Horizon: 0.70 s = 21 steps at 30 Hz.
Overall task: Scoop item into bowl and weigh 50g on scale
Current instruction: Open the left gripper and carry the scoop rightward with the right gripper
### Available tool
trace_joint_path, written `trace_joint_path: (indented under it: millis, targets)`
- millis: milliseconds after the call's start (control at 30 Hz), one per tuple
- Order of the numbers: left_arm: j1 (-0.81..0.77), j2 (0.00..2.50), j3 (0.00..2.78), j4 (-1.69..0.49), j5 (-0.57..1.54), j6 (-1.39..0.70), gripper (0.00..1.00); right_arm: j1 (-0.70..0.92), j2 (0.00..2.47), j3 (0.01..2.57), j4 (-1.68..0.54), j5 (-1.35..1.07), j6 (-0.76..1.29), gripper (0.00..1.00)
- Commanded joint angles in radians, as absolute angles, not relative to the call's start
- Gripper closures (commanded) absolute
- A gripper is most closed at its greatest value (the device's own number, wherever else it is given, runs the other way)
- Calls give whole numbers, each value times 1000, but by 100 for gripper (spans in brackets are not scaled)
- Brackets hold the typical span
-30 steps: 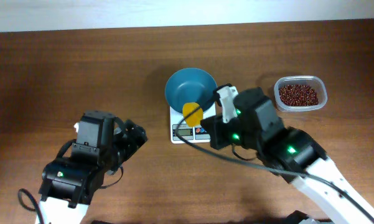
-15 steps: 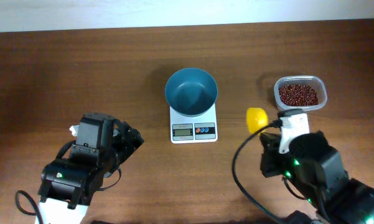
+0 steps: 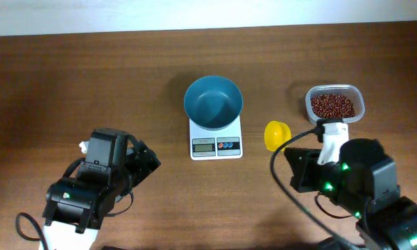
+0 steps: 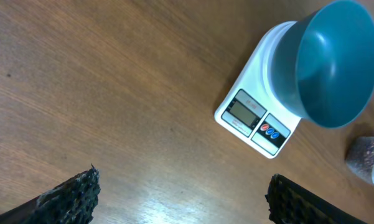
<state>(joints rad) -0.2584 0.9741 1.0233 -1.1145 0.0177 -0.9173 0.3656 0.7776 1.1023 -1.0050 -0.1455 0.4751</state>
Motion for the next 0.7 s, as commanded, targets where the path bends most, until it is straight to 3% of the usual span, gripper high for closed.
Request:
trace_joint_path:
  millis: [0, 200, 300, 400, 667]
  targets:
    - [-252, 964, 1035, -1129, 4, -883, 10, 214, 772, 1100, -1052, -232, 336, 96]
    - [-252, 965, 1035, -1132, 24, -884, 10, -57, 786, 1172, -1166, -150, 240, 96]
    - [-252, 965, 1035, -1120, 26, -842, 4, -155, 836, 1236, -1199, -123, 195, 96]
    - [-252, 965, 1035, -1120, 26, -752, 1, -191, 910, 1283, -1254, -167, 198, 96]
    - [-252, 965, 1035, -1131, 17, -751, 1, -190, 966, 1300, -1295, -256, 101, 96]
